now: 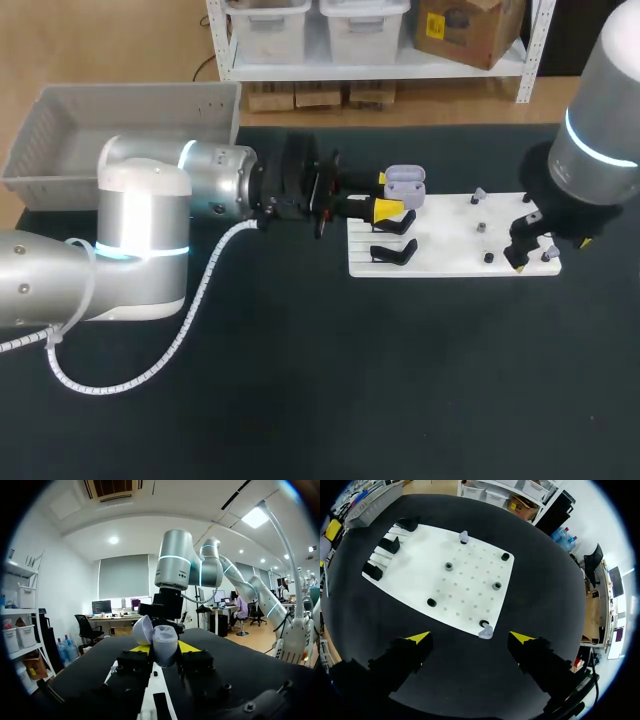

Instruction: Pick up each earbud case from the left stands, insert the matching earbuds, close the lid, and place the case in the box.

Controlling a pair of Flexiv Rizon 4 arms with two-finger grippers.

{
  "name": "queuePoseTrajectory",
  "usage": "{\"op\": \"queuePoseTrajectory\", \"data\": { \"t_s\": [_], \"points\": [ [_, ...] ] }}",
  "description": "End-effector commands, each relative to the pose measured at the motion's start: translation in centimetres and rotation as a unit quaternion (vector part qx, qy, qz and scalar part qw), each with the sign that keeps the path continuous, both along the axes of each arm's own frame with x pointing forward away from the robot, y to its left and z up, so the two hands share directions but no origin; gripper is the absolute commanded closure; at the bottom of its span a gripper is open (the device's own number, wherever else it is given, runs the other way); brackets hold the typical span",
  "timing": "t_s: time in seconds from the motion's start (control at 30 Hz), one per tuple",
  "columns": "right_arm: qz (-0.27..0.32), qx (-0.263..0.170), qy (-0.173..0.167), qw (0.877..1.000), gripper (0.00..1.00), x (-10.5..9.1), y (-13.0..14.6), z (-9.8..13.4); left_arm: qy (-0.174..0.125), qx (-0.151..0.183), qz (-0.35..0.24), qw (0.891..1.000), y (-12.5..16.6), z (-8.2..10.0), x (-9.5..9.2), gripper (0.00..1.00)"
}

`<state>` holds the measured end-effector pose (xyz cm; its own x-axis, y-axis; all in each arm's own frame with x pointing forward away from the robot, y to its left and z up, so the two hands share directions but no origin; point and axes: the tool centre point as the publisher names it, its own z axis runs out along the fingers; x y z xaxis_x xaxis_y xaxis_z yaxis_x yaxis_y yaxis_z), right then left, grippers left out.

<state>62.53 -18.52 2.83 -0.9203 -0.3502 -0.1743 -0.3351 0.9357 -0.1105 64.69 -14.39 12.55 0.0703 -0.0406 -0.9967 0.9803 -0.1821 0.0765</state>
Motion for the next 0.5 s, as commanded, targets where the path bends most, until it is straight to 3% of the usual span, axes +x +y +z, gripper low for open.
{"op": "queuePoseTrajectory", "data": {
  "t_s": [0.03, 0.07, 0.13, 0.17, 0.5],
  "points": [
    [-0.001, 0.002, 0.001, 1.000, 0.00, 0.20, -0.39, -0.08, -0.001, -0.001, 0.003, 1.000, 0.00, -0.04, -0.16, 1.00],
    [-0.002, 0.003, 0.001, 1.000, 0.02, 0.22, -0.49, -0.08, -0.001, -0.001, 0.003, 1.000, 0.00, -0.04, -0.16, 1.00],
    [-0.003, 0.004, 0.001, 1.000, 0.40, 0.20, -0.65, -0.07, -0.001, -0.001, 0.003, 1.000, 0.00, -0.04, -0.16, 1.00],
    [-0.003, 0.005, 0.001, 1.000, 0.50, 0.17, -0.71, -0.07, -0.001, -0.001, 0.003, 1.000, 0.00, -0.04, -0.16, 1.00],
    [0.003, 0.009, 0.006, 1.000, 0.51, 0.01, -0.94, -0.44, -0.001, -0.001, 0.003, 1.000, 0.00, -0.04, -0.16, 1.00]
  ]
}}
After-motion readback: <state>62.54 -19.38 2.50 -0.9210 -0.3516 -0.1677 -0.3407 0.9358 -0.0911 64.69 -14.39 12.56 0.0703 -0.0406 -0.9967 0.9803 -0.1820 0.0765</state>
